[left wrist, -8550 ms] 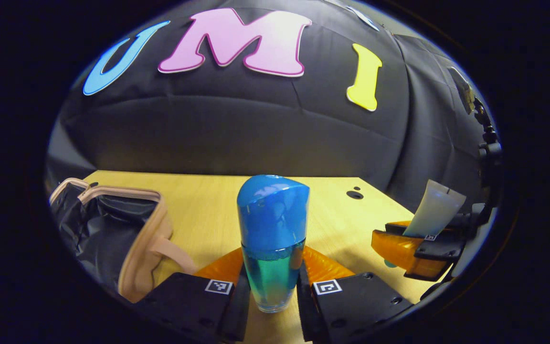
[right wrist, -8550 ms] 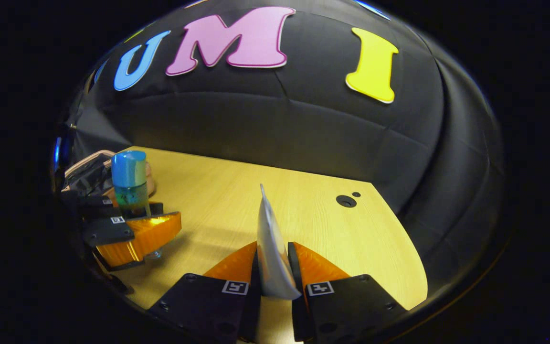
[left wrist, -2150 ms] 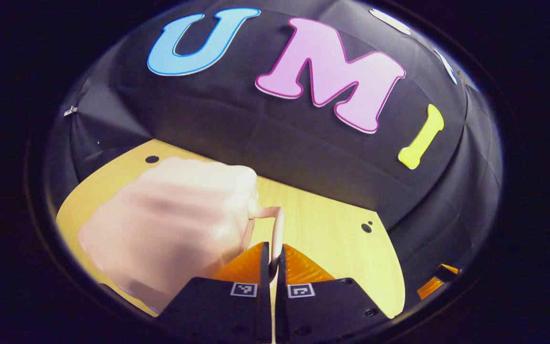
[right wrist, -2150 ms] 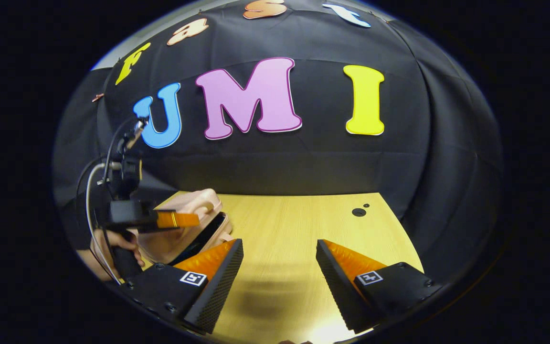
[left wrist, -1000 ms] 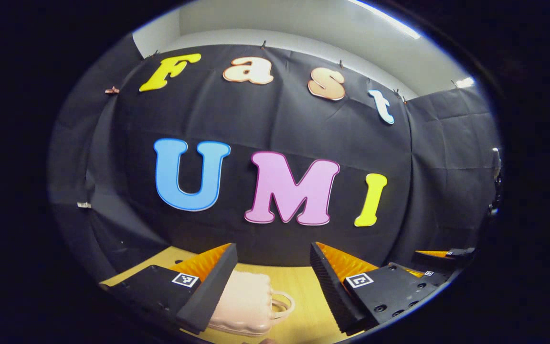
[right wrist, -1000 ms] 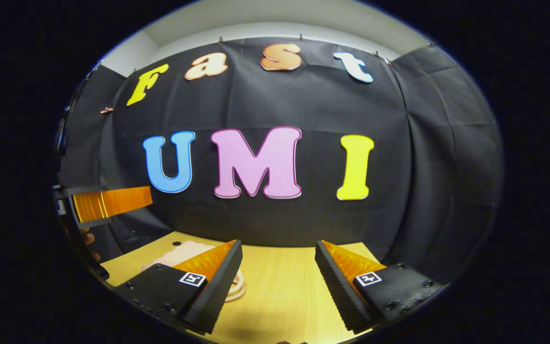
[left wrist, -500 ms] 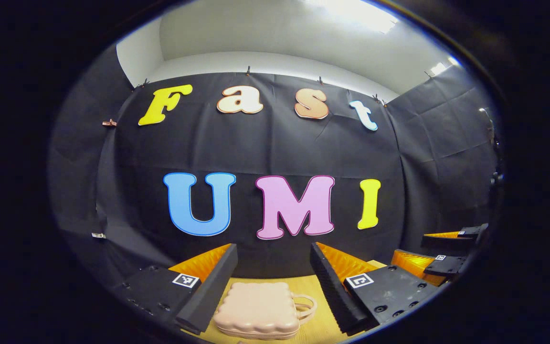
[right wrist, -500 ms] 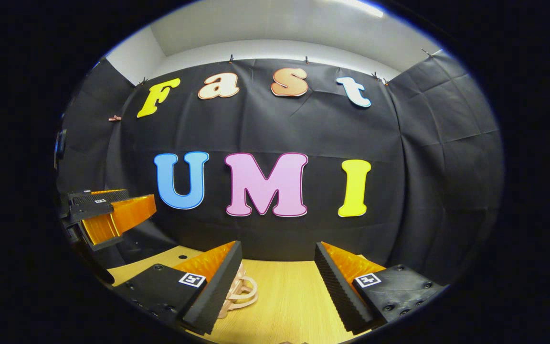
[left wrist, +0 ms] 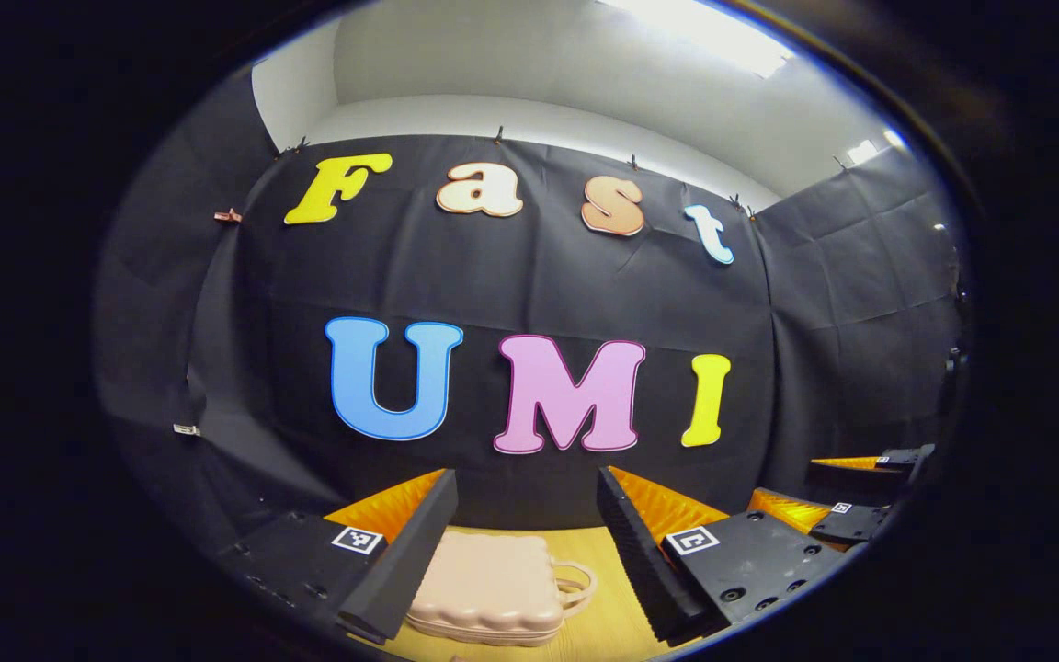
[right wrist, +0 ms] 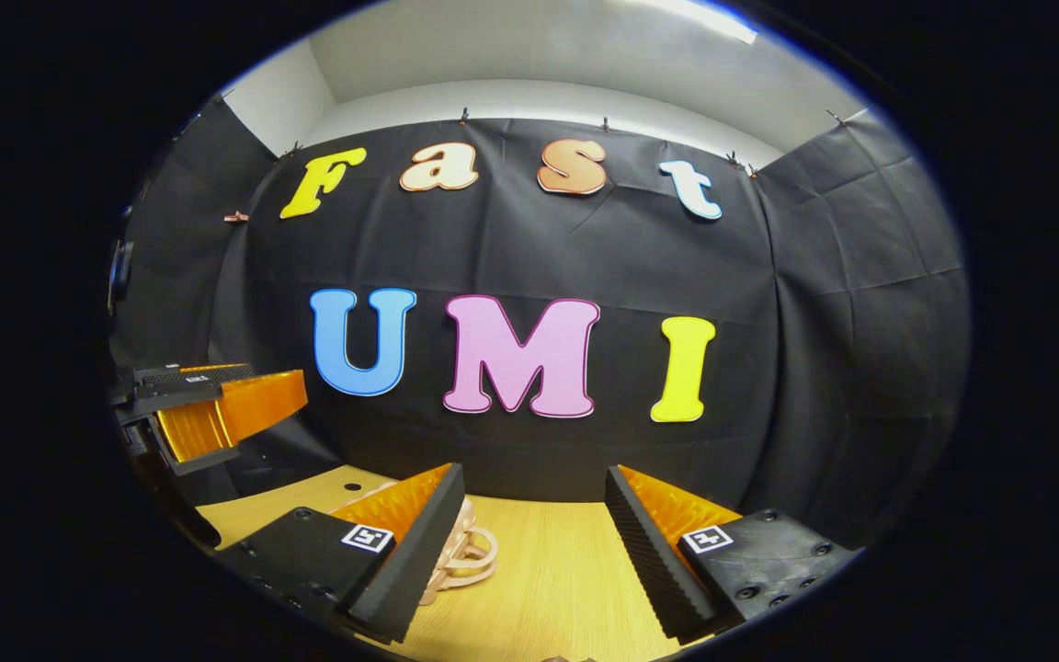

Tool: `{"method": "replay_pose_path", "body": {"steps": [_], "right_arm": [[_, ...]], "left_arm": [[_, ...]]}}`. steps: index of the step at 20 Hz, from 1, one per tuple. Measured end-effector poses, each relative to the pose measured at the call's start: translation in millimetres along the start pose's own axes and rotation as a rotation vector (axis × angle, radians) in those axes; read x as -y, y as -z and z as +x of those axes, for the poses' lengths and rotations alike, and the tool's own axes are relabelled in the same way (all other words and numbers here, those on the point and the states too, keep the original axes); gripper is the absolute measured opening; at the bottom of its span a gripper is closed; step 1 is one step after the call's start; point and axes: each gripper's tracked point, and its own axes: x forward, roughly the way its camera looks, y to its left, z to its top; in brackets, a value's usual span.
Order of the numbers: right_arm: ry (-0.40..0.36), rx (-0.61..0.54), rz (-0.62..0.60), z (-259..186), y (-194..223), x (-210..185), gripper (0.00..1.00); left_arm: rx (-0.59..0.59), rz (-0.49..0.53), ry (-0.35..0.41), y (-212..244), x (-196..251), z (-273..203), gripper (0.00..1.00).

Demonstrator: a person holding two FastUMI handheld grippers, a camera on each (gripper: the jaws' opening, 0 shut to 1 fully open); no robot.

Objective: First open the suitcase, pack the skin care products into it, and then close the suitcase.

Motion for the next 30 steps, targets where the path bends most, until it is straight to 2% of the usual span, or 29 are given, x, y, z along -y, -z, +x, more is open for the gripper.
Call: {"method": "replay_pose_path", "body": {"steps": [9, 16, 22, 30], "right_arm": [[0.014, -0.003, 0.017, -5, 4, 1, 0.97], [0.029, -0.013, 0.026, -8, 5, 9, 0.98], [0.024, -0.038, 0.036, -15, 13, 5, 0.97], [0.01, -0.045, 0.037, -18, 17, 3, 0.97]], "left_arm": [[-0.025, -0.032, -0.022, 9, -12, -6, 0.96], [-0.046, -0.011, -0.059, 15, -20, -16, 0.96], [-0.077, 0.0, -0.058, 24, -17, -23, 0.96], [-0.051, 0.012, -0.016, 18, -9, -29, 0.96]]}}
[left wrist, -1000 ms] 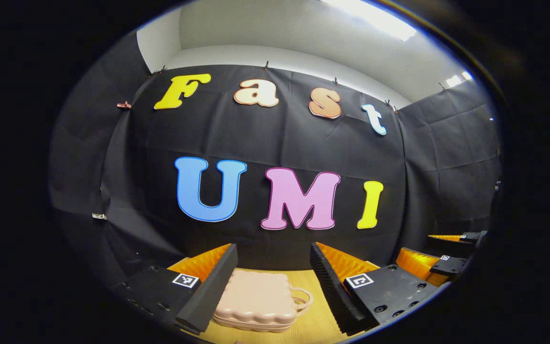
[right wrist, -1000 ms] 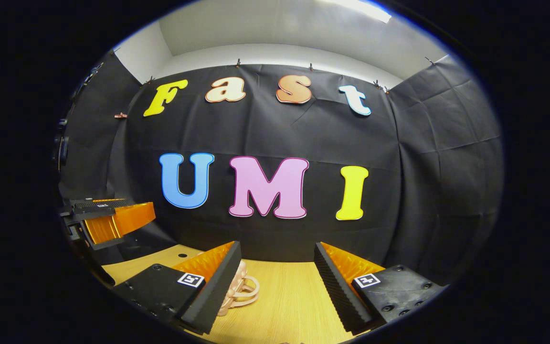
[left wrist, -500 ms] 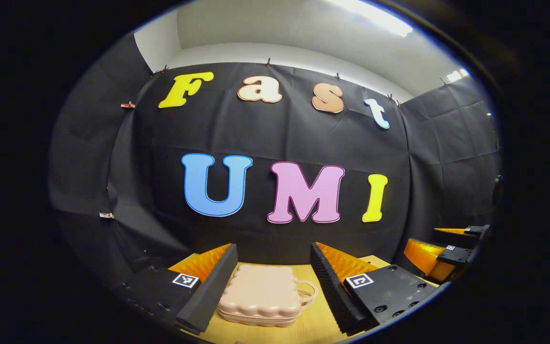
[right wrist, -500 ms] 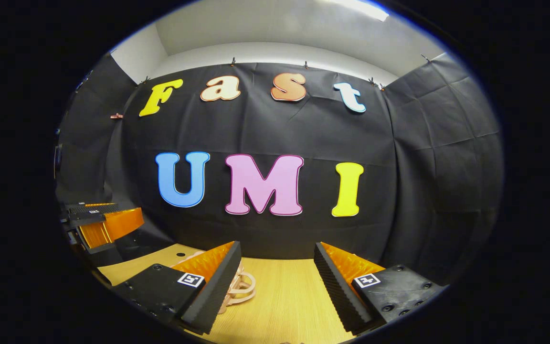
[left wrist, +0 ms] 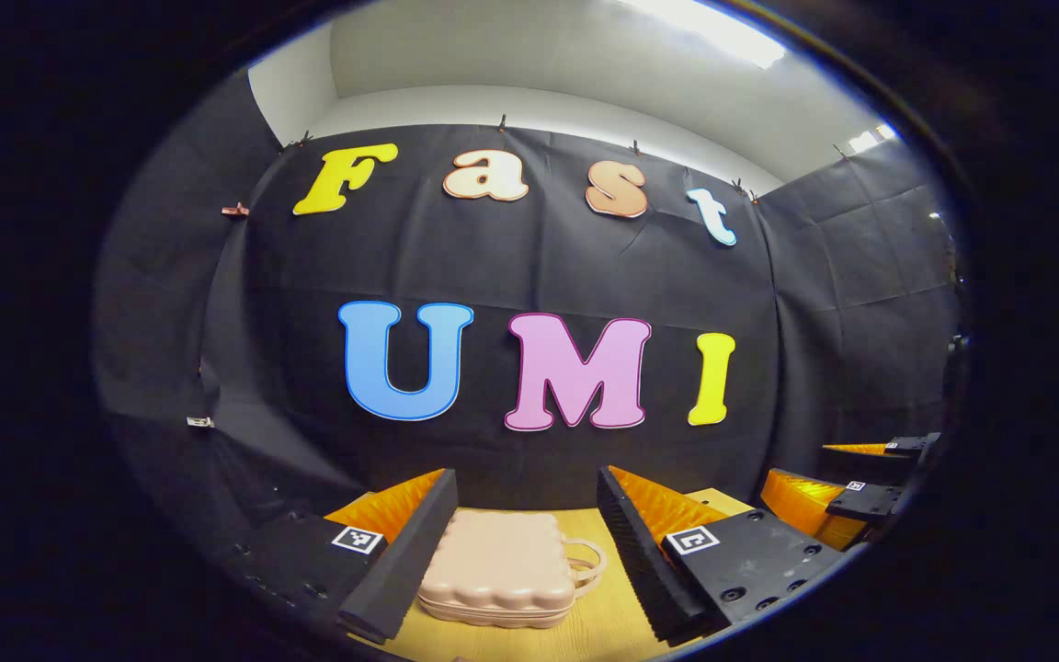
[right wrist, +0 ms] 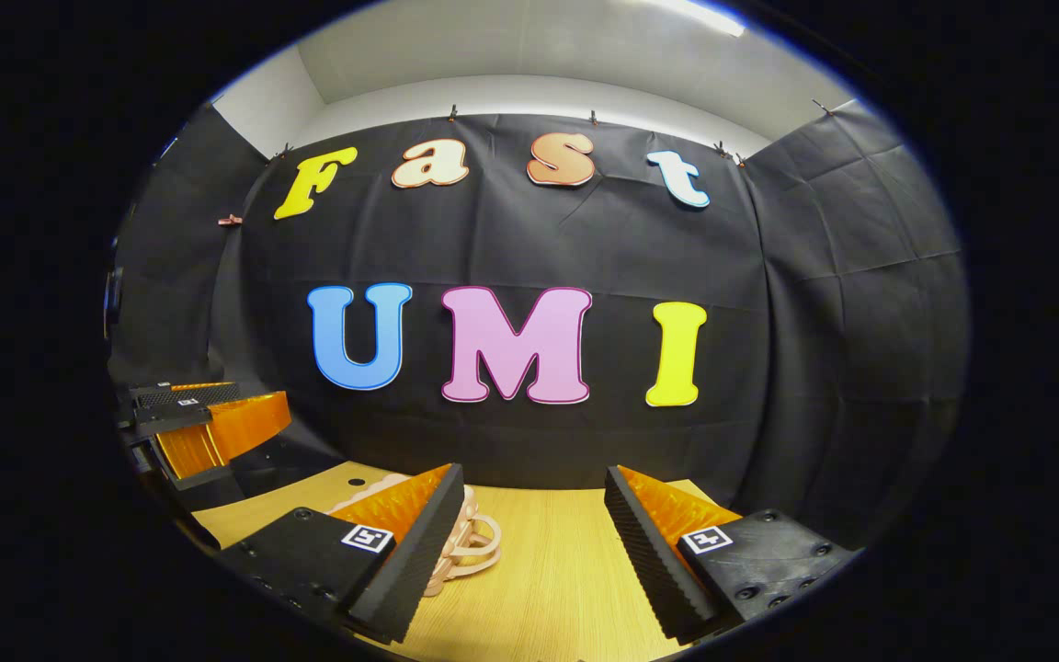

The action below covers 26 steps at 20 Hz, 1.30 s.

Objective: First open the suitcase, pack the skin care products into it, and then close the suitcase.

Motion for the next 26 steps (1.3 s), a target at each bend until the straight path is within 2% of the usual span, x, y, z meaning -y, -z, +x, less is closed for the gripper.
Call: {"method": "replay_pose_path", "body": {"steps": [11, 12, 17, 26], "right_arm": [[0.011, -0.005, 0.009, 2, 1, 8, 0.97], [0.013, -0.008, 0.007, 1, 3, 9, 1.0], [0.02, -0.018, 0.009, -1, 6, 10, 0.98], [0.016, 0.011, 0.033, 7, -5, 11, 0.98]], "left_arm": [[-0.03, 0.013, -0.012, 10, 5, 7, 0.96], [-0.028, 0.012, -0.01, 9, 6, 7, 0.96], [-0.045, 0.016, -0.008, 17, 8, 5, 0.96], [-0.037, 0.021, -0.035, 2, -3, 7, 0.96]]}}
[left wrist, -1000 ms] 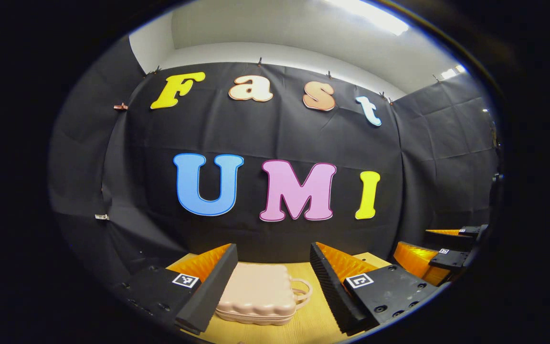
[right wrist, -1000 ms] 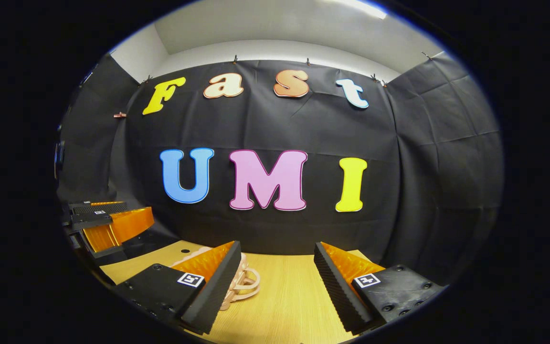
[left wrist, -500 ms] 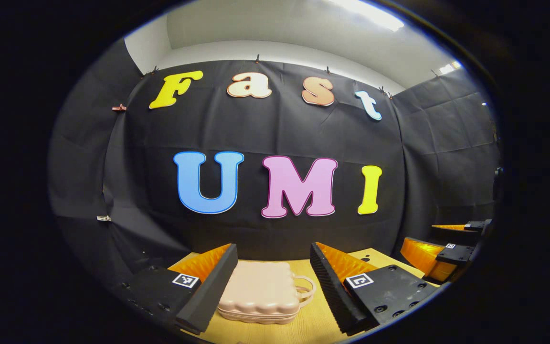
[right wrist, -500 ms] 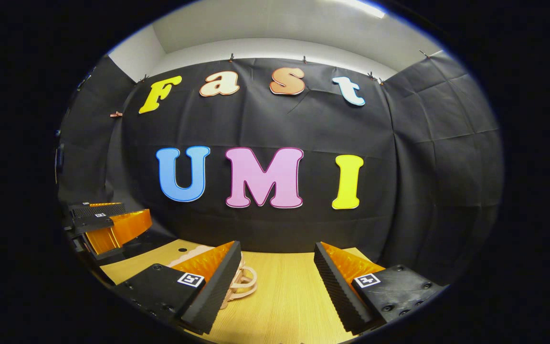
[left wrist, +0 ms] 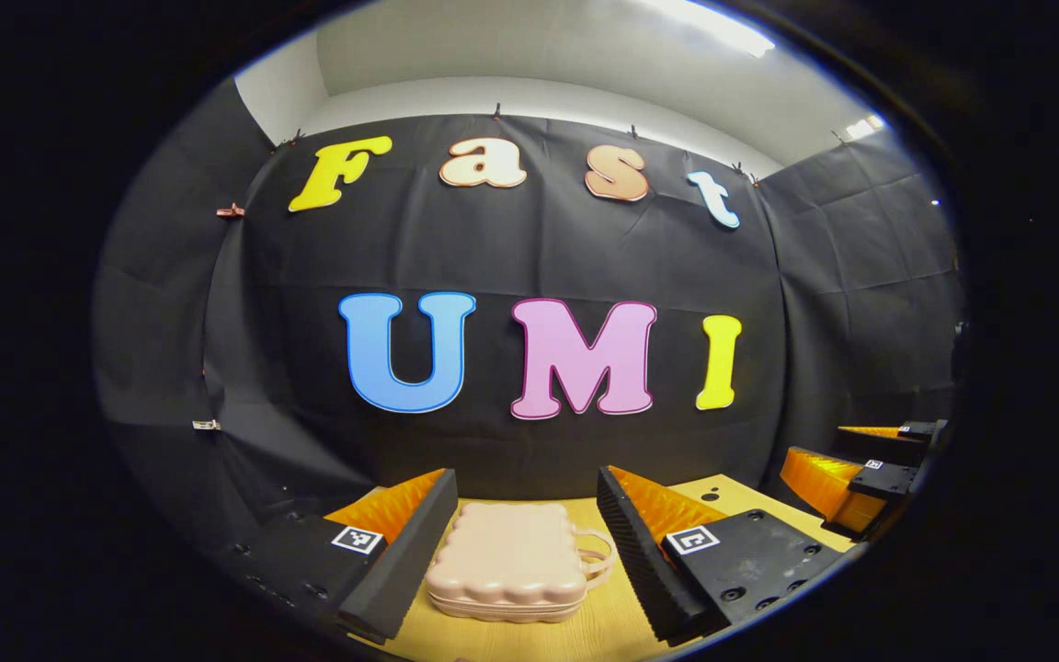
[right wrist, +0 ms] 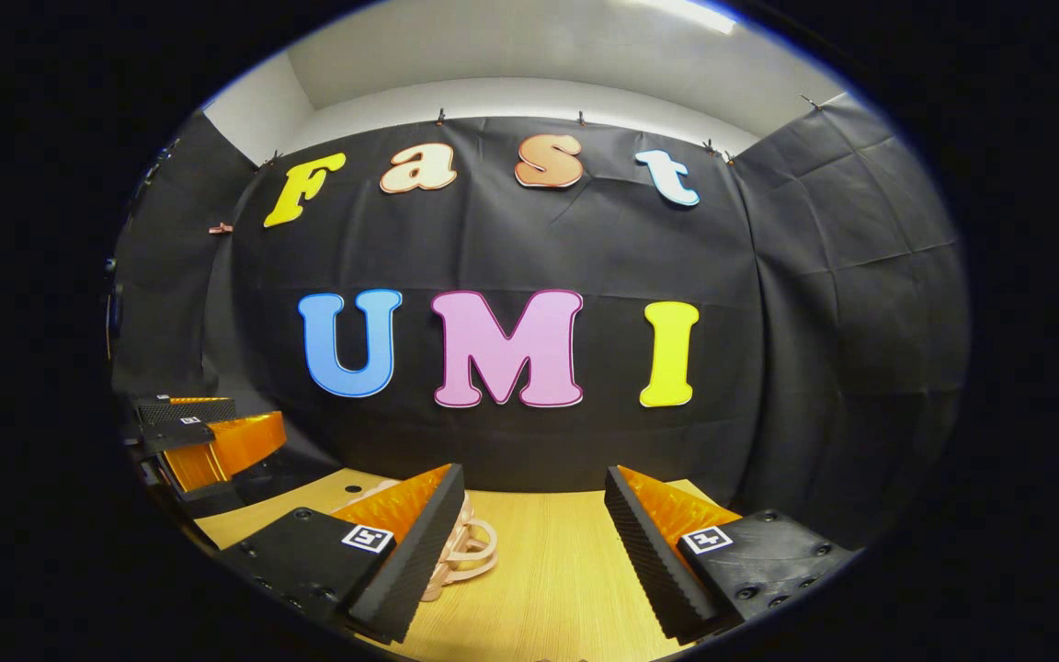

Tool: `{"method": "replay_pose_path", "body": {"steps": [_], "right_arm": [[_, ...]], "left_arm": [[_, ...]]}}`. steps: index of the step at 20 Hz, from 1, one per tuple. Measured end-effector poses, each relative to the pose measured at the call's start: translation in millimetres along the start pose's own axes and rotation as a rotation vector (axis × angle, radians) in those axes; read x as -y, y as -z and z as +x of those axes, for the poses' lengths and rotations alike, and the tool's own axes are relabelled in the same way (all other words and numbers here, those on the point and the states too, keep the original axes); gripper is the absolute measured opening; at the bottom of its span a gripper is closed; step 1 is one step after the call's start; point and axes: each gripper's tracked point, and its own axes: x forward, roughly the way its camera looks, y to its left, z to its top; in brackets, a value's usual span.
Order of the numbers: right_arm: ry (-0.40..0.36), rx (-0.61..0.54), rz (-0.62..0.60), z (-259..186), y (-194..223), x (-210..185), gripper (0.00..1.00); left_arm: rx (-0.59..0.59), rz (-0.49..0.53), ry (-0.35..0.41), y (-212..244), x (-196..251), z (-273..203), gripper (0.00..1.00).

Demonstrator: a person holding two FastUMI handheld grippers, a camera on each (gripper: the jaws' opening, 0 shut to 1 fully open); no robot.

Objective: First open the suitcase, pack the skin care products into it, and then close the suitcase.

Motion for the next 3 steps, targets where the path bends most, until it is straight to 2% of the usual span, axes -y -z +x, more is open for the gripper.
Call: {"method": "replay_pose_path", "body": {"steps": [3], "right_arm": [[-0.038, -0.032, -0.005, 5.2, 3.2, -8.1, 0.97]], "left_arm": [[0.026, -0.009, -0.026, -12.3, -6.1, -4.8, 0.96]]}}
